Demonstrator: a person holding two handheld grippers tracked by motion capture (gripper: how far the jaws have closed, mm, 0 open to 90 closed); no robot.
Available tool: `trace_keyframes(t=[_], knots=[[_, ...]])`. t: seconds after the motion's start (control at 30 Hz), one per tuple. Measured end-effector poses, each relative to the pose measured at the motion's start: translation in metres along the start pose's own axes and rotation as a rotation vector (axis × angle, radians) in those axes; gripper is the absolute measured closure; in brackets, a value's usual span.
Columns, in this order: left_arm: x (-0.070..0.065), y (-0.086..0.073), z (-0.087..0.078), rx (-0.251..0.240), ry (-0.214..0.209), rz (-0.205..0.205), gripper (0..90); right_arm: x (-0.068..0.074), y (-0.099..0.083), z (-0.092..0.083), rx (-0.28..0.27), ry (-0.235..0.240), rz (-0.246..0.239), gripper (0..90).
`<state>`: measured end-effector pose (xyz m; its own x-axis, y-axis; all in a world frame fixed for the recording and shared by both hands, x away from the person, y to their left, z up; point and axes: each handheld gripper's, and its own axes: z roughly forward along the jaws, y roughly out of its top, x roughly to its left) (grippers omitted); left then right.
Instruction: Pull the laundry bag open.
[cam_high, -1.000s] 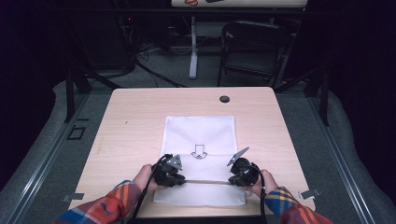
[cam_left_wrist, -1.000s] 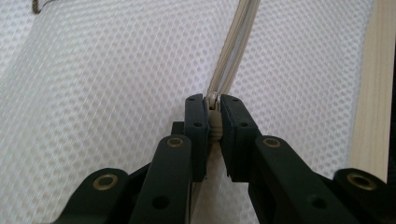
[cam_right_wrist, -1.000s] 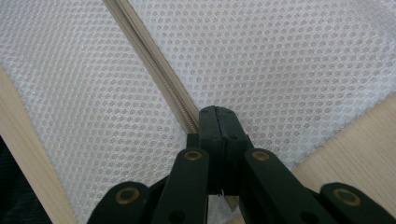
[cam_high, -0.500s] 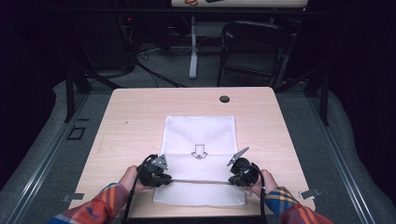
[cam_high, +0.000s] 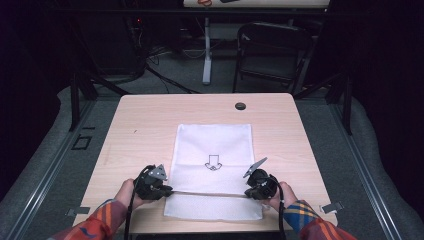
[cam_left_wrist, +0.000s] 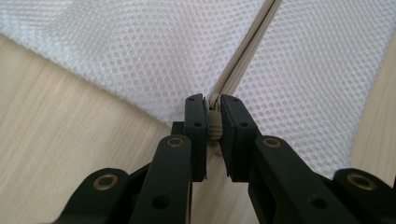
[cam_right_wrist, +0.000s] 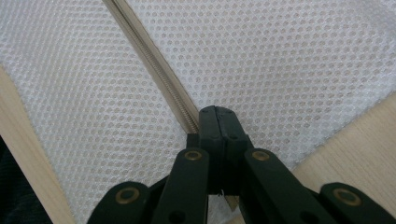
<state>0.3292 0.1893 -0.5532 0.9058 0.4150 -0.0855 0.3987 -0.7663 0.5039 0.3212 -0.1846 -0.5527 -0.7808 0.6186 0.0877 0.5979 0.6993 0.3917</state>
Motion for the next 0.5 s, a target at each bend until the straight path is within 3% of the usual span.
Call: trace_keyframes(t=[0.23, 0.5], knots=[[0.002, -0.013, -0.004, 0.005, 0.011, -0.035, 81.7, -0.001, 0.000, -0.001, 0.007, 0.003, -0.002, 90.0], [0.004, -0.013, -0.004, 0.019, 0.001, -0.058, 80.0, -0.002, 0.000, -0.001, 0.006, 0.013, -0.001, 90.0]])
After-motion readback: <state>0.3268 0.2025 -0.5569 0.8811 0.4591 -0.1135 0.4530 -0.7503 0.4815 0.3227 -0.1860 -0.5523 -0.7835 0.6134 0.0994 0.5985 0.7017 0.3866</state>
